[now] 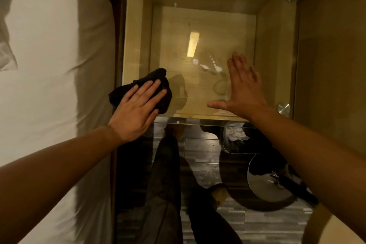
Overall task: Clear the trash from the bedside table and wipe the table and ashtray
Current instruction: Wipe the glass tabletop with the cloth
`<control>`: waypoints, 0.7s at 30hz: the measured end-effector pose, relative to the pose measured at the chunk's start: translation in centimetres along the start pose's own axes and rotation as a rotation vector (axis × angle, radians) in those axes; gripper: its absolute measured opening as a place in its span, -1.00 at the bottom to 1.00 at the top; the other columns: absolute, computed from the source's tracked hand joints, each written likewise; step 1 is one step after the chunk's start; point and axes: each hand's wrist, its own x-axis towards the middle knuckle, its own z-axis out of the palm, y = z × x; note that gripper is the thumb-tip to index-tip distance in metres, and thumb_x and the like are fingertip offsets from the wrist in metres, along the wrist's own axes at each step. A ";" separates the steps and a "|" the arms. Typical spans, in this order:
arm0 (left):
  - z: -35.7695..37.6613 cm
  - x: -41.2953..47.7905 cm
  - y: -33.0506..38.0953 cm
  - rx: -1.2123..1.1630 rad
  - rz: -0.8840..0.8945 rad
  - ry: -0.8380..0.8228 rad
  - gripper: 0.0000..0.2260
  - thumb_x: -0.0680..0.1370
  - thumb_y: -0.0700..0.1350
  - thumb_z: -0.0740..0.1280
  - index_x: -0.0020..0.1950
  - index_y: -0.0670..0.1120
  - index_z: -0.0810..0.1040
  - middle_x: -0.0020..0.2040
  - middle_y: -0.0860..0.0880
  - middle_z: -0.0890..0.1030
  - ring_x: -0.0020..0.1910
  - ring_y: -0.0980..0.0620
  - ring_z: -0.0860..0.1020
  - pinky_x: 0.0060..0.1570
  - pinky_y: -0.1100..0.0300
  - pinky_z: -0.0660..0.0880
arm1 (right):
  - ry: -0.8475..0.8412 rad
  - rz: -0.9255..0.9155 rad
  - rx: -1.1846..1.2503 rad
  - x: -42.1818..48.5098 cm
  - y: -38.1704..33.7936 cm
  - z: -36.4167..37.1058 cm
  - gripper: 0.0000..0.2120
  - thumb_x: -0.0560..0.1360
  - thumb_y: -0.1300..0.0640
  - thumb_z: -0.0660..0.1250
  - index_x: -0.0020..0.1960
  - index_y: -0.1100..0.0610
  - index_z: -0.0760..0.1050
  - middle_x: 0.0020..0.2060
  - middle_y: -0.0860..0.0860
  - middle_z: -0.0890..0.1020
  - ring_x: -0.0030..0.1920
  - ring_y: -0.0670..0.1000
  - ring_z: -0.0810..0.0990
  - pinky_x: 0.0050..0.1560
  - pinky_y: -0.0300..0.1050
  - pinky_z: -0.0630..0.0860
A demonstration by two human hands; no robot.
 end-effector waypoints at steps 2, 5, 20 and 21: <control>0.1 -0.5 0.7 -0.033 -0.016 0.018 -0.47 0.72 0.07 0.07 0.70 0.06 0.11 0.71 -0.02 0.07 0.70 0.04 -0.04 0.65 0.06 -0.16 | 0.003 0.001 0.006 0.0 0.1 0.0 0.35 0.18 -0.76 0.10 0.67 0.09 -0.12 0.69 0.04 -0.10 0.63 -0.06 -0.28 0.60 0.15 -0.14; 0.2 -1.5 1.9 -0.111 -0.050 0.056 -0.49 0.71 0.03 0.11 0.68 0.05 0.20 0.69 -0.01 0.14 0.69 0.05 0.02 0.65 0.09 -0.15 | 0.011 0.001 0.015 -0.1 0.2 0.2 0.34 0.19 -0.75 0.12 0.67 0.08 -0.12 0.69 0.03 -0.10 0.64 -0.05 -0.26 0.60 0.15 -0.14; -3.9 -2.1 13.2 -1.131 -0.473 0.032 -0.69 0.71 -0.16 0.23 0.44 0.03 0.55 0.32 0.03 0.67 0.34 0.10 0.59 0.38 0.12 0.46 | 0.016 -0.057 0.370 -1.2 0.7 -1.6 0.03 0.39 -0.46 0.30 0.67 0.01 0.04 0.68 -0.04 0.00 0.64 -0.11 -0.12 0.55 0.01 -0.11; -5.0 -1.5 13.8 -1.285 -0.531 0.041 -0.70 0.72 -0.17 0.22 0.41 0.04 0.56 0.25 0.04 0.69 0.28 0.10 0.62 0.30 0.16 0.50 | 0.028 -0.078 0.438 -1.8 0.3 -2.0 -0.08 0.45 -0.42 0.27 0.66 -0.03 0.10 0.67 -0.10 0.06 0.64 -0.15 -0.05 0.55 0.02 -0.04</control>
